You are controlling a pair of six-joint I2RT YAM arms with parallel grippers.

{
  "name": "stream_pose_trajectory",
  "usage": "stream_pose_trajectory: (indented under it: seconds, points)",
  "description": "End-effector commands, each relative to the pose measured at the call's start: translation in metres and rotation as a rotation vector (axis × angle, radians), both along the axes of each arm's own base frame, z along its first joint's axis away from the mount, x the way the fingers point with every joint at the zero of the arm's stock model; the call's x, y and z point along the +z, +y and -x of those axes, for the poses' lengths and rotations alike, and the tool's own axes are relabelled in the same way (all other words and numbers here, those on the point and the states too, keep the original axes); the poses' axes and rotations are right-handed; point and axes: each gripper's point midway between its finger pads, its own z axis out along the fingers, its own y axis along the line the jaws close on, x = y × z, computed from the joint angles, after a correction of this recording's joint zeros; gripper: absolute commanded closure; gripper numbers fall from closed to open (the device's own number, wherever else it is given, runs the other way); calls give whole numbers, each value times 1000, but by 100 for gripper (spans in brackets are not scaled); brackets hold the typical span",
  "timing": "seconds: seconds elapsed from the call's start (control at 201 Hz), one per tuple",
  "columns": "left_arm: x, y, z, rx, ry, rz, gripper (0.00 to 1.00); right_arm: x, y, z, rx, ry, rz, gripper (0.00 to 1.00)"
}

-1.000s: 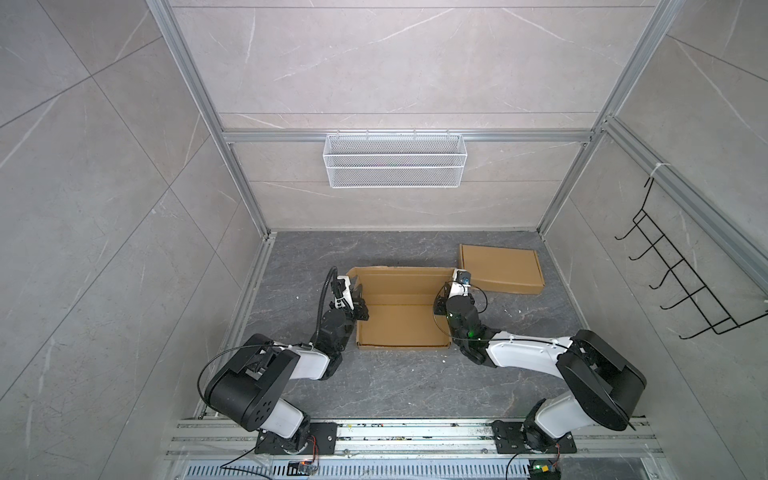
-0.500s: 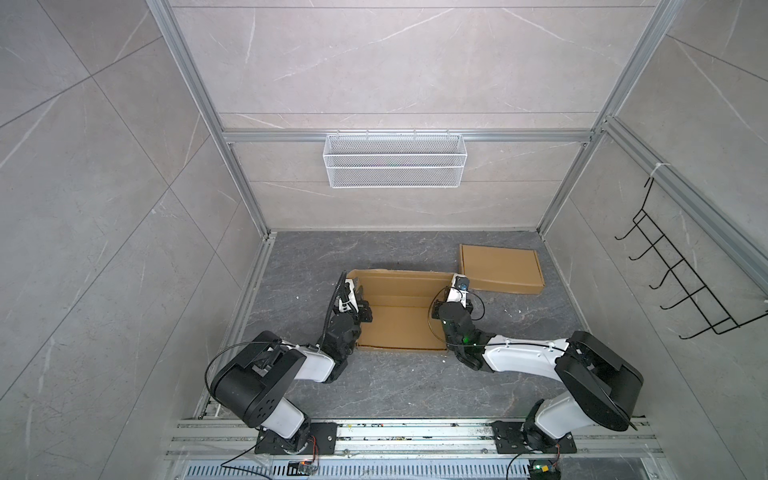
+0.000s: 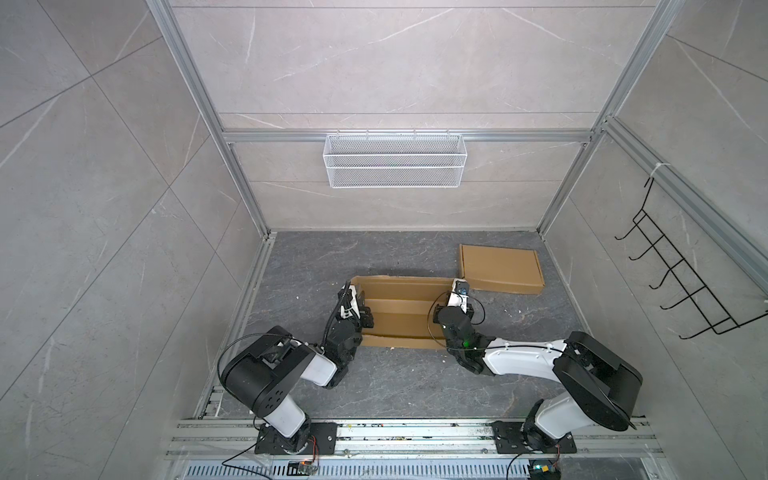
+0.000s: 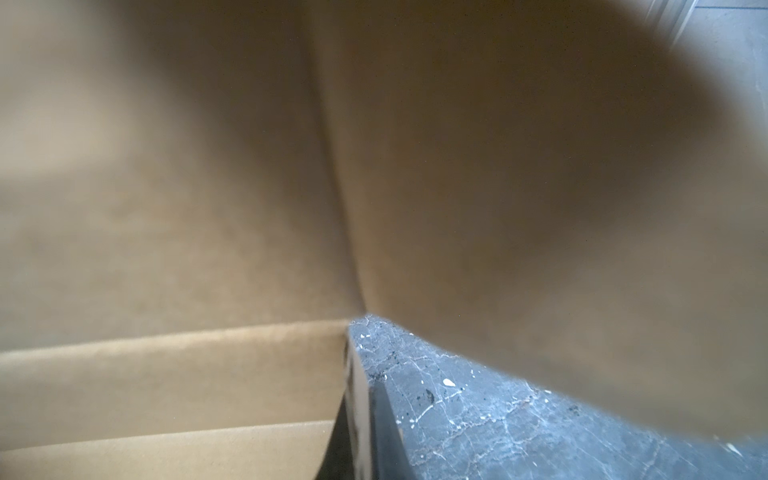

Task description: Fold the paper box

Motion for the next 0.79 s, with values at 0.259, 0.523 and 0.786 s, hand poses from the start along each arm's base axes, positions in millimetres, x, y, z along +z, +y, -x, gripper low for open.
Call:
stream_pose_trajectory:
  seconds: [0.259,0.523,0.786]
  points:
    - [-46,-22,28,-166,114,-158,100,-32,16,27,163,160,75,81]
    - [-48,-19,28,-157,89,-202,100,-24,11,41,224,192,74,62]
    - [-48,-17,27,-148,70,-230,100,-10,-1,55,294,211,74,52]
